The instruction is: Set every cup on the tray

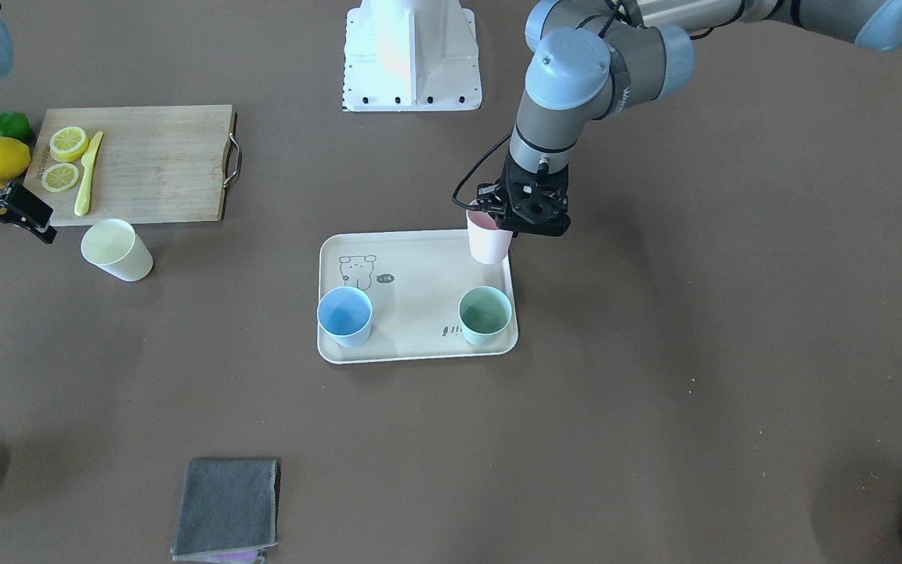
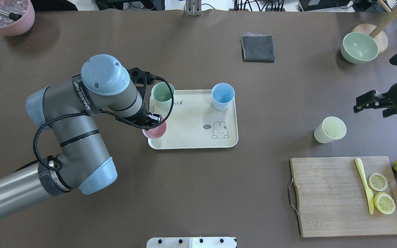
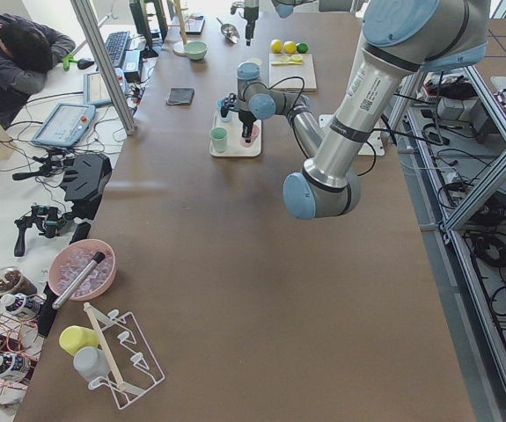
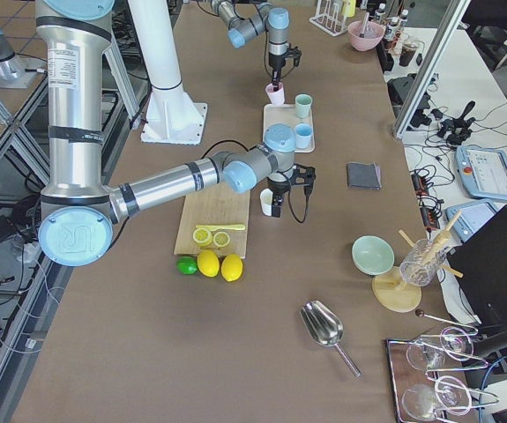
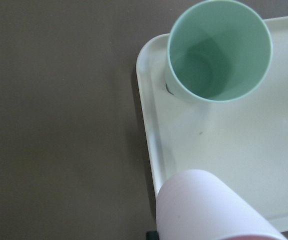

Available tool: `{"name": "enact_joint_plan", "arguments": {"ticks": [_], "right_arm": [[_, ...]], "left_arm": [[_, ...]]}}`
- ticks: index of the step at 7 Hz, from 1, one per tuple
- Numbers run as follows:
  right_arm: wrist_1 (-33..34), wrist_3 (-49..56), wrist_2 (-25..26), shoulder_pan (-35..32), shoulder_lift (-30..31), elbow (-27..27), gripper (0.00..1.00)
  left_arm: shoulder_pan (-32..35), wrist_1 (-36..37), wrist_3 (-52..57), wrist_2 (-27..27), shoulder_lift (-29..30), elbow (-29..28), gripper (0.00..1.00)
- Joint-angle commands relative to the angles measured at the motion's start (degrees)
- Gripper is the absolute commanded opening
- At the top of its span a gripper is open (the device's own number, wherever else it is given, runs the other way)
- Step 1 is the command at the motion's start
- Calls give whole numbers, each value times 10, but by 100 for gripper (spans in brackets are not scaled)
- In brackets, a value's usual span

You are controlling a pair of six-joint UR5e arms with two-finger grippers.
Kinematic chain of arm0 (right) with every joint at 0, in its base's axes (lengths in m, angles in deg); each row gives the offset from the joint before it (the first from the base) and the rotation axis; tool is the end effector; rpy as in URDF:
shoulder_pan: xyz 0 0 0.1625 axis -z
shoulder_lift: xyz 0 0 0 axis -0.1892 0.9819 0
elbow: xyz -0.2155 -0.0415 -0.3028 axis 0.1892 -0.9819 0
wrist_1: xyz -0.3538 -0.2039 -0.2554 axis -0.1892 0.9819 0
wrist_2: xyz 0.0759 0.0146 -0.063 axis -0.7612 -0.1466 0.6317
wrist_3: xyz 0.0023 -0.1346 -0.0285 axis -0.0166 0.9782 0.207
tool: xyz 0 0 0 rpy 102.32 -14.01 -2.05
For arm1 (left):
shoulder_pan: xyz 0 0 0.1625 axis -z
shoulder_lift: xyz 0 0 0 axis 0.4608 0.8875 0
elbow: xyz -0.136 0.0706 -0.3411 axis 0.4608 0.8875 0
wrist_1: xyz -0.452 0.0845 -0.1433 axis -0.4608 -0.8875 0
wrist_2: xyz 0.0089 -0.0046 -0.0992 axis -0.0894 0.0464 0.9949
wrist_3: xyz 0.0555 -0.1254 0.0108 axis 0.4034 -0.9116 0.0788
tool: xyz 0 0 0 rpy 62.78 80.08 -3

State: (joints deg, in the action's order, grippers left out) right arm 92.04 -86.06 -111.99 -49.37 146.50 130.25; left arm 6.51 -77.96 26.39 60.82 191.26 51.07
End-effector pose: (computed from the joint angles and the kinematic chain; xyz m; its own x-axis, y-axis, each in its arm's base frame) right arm -0.2391 -0.5187 0.4374 0.6575 0.1358 0.7412 -0.1420 0.9883 -0.0551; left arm 0.5424 -0.4630 0.1647 0.6592 0.1411 -0.7386 -0.0578 0.9888 0.1374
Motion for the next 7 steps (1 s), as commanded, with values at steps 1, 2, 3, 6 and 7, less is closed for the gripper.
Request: {"name": "enact_joint_plan", "arguments": {"ticks": [1, 2, 3, 6, 7], "right_arm": [[-1, 0, 1, 9, -1, -1, 100], [0, -7, 4, 17, -5, -3, 100], [1, -8, 5, 23, -1, -3, 100], [0, -20, 34, 66, -5, -9, 98], [0, -20, 35, 74, -3, -9, 94]], "left_arm": [[-5, -11, 4, -2, 18, -28, 20], [-5, -13, 5, -2, 18, -27, 93], [-3, -17, 5, -3, 17, -15, 98], [110, 18, 87, 94, 11, 42, 98], [128, 34, 103, 106, 7, 49, 98]]}}
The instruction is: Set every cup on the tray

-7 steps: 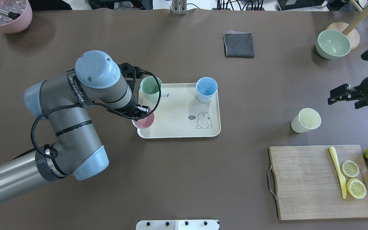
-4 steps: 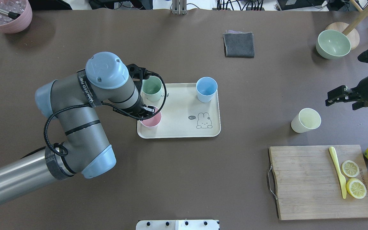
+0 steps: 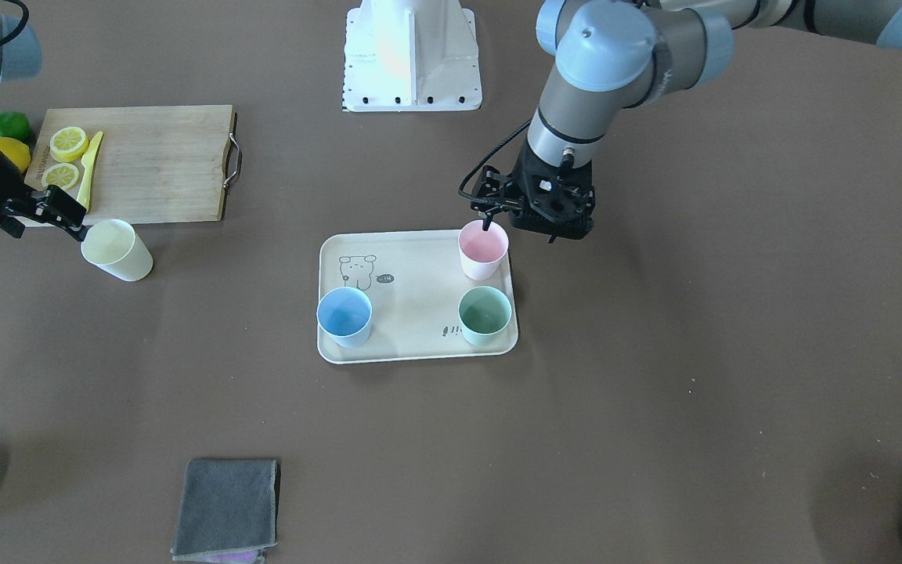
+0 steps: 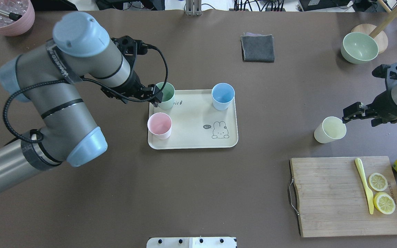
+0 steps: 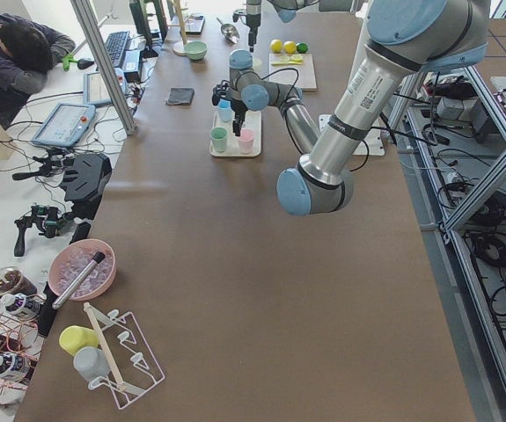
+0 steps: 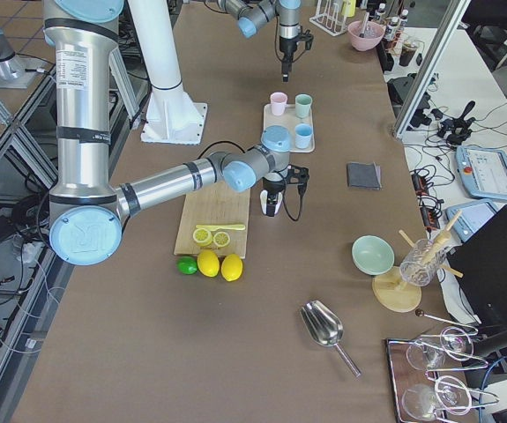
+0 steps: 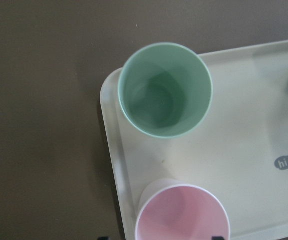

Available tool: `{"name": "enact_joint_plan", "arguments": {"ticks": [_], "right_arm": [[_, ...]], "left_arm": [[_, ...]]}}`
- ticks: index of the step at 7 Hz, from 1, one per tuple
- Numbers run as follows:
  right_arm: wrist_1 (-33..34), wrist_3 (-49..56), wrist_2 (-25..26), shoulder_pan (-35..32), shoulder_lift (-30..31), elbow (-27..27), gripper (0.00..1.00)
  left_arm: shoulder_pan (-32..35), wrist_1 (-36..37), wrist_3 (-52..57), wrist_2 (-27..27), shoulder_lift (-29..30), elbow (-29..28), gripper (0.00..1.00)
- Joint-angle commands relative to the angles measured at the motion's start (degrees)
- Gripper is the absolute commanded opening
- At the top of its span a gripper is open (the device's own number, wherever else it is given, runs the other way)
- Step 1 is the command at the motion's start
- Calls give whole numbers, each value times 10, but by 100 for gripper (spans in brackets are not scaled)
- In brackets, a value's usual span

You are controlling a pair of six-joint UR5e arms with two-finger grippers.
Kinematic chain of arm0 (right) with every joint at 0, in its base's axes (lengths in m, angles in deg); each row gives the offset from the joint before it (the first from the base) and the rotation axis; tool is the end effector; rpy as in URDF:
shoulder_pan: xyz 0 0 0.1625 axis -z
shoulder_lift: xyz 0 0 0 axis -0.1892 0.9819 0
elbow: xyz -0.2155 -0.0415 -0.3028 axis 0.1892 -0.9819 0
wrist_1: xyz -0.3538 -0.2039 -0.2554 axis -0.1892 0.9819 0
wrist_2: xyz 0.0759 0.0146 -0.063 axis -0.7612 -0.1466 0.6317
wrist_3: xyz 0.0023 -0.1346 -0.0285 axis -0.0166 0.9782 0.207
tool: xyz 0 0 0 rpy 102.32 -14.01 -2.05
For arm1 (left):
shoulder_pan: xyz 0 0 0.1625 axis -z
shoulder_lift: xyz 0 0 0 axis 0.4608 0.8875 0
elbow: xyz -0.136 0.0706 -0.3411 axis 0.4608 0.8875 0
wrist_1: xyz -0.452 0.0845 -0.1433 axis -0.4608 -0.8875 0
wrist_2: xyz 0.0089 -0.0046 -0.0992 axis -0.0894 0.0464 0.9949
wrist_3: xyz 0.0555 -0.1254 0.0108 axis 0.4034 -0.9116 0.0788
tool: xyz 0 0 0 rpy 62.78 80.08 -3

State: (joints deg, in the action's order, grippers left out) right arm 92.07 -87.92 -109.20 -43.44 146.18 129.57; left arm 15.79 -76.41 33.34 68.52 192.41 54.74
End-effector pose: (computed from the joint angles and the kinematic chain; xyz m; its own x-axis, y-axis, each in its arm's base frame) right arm -0.2898 -0.4982 0.4445 0.6909 0.1037 0.7155 -0.0892 0.9943 -0.0580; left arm 0.4521 -0.5136 0.1190 0.5847 0.1917 -0.7883 -0.0522 0.9786 0.1992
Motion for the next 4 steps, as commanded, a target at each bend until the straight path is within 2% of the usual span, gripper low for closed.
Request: {"name": "enact_joint_plan", "arguments": {"ticks": [1, 3, 4], "right_arm": [[0, -4, 21, 28, 0, -6, 80], [0, -16, 24, 39, -4, -22, 33], [0, -25, 25, 48, -5, -24, 12]], "left_arm": [[37, 18, 38, 29, -6, 11, 98], [45, 18, 48, 29, -19, 23, 98], [51, 19, 64, 31, -35, 41, 98]]}}
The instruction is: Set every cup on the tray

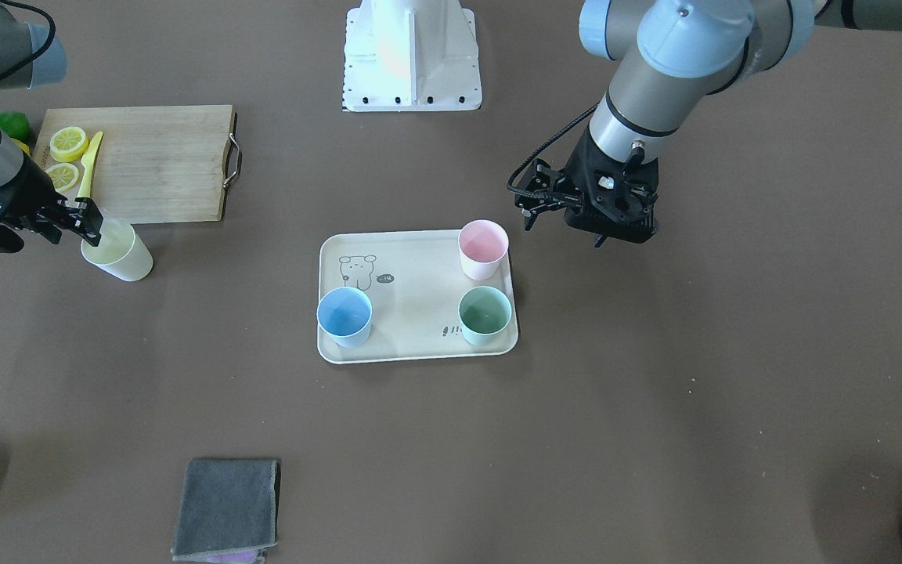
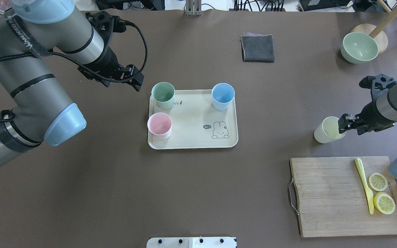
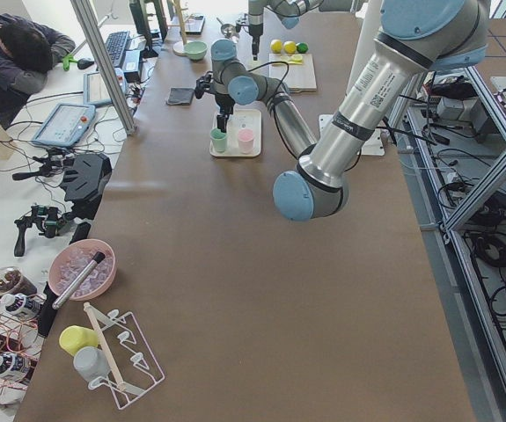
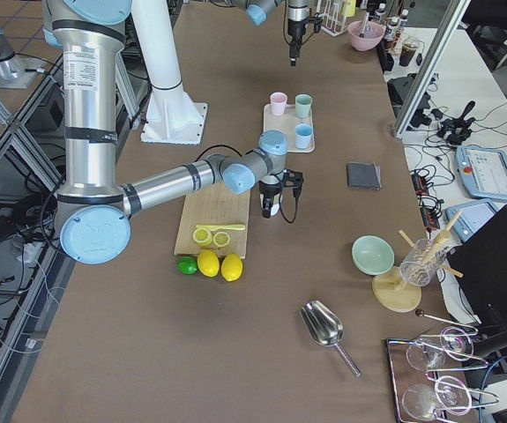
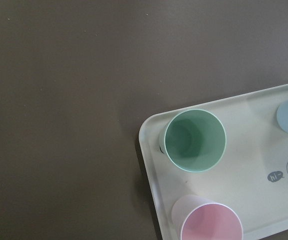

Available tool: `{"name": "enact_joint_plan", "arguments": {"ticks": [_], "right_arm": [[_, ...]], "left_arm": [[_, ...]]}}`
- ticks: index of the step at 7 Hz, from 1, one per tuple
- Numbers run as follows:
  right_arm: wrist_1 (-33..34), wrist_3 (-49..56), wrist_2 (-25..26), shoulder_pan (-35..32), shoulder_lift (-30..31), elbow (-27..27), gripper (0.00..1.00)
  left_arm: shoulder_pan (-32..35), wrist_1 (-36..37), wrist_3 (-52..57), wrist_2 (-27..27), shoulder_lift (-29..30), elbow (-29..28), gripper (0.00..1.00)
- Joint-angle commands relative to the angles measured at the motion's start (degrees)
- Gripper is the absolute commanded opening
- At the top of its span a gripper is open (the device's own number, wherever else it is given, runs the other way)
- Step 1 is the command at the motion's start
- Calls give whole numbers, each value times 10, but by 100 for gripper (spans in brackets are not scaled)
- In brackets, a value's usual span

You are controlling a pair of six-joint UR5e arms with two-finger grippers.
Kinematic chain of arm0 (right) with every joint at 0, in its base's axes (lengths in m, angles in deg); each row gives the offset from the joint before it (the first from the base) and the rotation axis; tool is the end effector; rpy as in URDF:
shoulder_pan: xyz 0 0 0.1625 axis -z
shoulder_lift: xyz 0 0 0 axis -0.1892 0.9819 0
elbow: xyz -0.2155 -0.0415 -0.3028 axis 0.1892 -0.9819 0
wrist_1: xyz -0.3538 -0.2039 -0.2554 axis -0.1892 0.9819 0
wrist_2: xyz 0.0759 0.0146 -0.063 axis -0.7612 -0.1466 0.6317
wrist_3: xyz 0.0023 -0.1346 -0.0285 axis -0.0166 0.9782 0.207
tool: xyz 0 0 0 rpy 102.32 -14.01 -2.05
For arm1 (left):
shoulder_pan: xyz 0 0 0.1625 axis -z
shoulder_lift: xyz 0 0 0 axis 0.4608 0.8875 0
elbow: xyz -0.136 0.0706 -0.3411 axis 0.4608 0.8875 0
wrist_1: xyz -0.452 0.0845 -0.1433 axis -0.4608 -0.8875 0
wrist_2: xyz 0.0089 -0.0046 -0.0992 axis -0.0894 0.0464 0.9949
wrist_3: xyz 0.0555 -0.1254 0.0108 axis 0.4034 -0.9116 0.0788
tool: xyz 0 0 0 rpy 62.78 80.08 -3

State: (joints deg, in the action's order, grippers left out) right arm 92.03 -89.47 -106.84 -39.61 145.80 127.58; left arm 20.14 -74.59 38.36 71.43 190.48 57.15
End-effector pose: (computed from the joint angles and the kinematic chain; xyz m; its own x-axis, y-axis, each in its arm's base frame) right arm -0.3229 -0.4858 0.4638 0.7246 0.0987 0.6821 -0.0661 0.9951 -0.0737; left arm 0.4054 -0.5305 0.1249 0.5812 0.2224 -0.7828 -0.0637 0.9714 0.2286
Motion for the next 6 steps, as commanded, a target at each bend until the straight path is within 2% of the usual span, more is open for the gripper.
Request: {"name": "enact_joint_plan", "arguments": {"ticks": [1, 4, 5, 6], "right_arm": [[-1, -42, 12, 21, -8, -6, 0], [9, -92, 5, 19, -87, 7, 0], [40, -140, 1, 20, -125, 18, 0], [100, -189, 7, 48, -185, 24, 0]], "left_arm": [[19, 1, 38, 2, -23, 18, 98], [42, 1, 79, 2, -41, 14, 98], [69, 2, 159, 4, -64, 11, 99], [87, 2, 191, 9, -83, 6, 99]]}}
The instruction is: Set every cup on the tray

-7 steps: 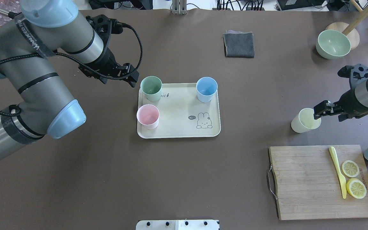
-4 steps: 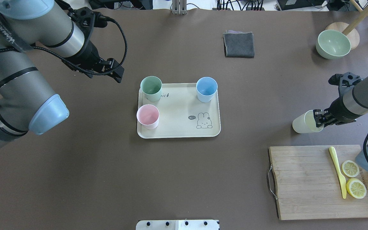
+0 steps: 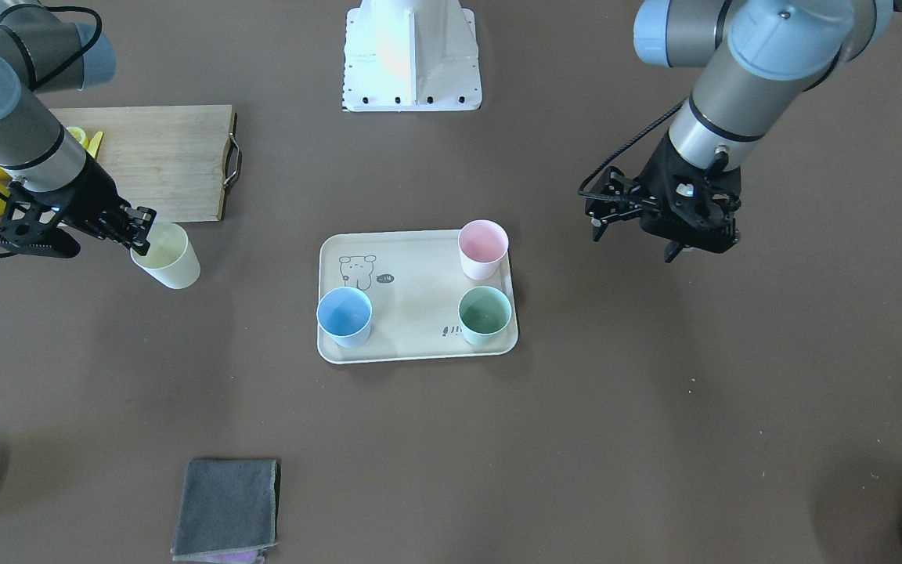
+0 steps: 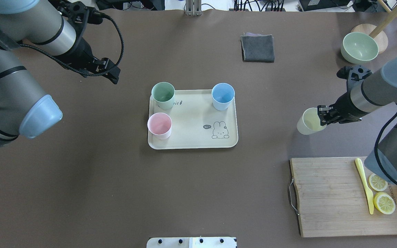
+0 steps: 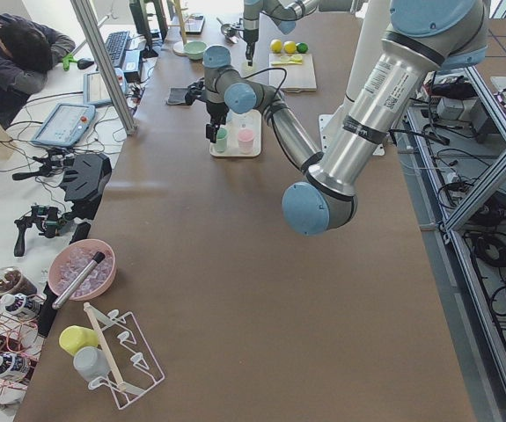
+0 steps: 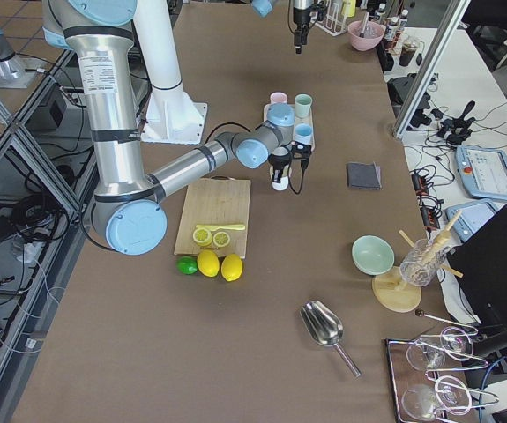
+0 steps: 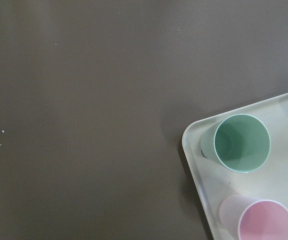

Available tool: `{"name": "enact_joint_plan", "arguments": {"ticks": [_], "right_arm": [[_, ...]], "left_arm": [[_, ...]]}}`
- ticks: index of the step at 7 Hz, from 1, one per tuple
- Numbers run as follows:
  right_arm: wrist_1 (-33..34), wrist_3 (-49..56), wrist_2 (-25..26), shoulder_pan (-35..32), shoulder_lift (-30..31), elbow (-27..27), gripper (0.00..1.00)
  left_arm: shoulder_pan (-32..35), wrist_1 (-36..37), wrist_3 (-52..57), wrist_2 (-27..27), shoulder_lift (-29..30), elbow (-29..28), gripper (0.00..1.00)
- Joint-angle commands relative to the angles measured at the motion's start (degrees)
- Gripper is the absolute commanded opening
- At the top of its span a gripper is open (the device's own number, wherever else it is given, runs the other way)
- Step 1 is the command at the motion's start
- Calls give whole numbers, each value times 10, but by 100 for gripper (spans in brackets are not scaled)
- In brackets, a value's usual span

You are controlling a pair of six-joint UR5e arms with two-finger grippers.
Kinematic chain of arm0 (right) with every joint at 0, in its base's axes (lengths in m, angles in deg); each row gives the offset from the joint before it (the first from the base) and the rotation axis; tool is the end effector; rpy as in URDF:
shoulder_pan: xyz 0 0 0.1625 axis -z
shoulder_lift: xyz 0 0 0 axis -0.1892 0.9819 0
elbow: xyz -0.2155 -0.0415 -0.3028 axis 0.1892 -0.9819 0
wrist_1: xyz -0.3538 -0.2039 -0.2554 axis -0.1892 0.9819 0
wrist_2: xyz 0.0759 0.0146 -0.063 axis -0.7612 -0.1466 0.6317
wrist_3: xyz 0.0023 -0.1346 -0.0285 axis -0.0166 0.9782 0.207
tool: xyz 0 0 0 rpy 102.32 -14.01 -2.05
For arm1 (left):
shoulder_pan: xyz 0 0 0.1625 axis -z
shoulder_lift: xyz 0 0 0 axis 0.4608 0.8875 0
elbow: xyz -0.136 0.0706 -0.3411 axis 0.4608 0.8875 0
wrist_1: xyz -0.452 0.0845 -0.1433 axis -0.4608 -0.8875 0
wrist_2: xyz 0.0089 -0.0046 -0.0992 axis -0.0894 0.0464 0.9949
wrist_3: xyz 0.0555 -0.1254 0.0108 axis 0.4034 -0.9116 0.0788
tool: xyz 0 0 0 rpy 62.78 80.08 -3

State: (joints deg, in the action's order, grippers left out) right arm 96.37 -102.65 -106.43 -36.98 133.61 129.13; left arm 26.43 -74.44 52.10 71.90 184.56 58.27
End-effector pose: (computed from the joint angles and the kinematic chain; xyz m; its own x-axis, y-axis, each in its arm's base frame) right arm -0.3736 -0.5036 0.3312 0.6295 0.2058 0.7492 -0.1713 0.9773 -0.1245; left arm 0.3421 -0.5664 0.1842 0.6256 0.3356 -0.7043 -0.1236 0.9340 0.3353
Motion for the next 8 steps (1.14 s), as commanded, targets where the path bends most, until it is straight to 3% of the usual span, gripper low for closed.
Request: {"name": "enact_joint_plan", "arguments": {"ticks": [1, 3, 5, 6, 7, 8], "right_arm": [[88, -107, 32, 69, -115, 1, 0], [105, -144, 63, 111, -154, -11, 0], [103, -150, 82, 133, -233, -89, 0], [98, -149, 87, 136, -235, -92, 2], [97, -158, 92, 136, -236, -93, 59], [97, -155, 113, 140, -234, -89, 99]], "left_arm": [[35, 0, 112, 4, -31, -23, 98], [64, -5, 187, 6, -51, -50, 98], [84, -6, 222, 6, -65, -54, 99], [86, -6, 223, 7, -65, -54, 99], [87, -7, 223, 7, -66, -54, 98], [86, -6, 223, 7, -66, -54, 99]]}}
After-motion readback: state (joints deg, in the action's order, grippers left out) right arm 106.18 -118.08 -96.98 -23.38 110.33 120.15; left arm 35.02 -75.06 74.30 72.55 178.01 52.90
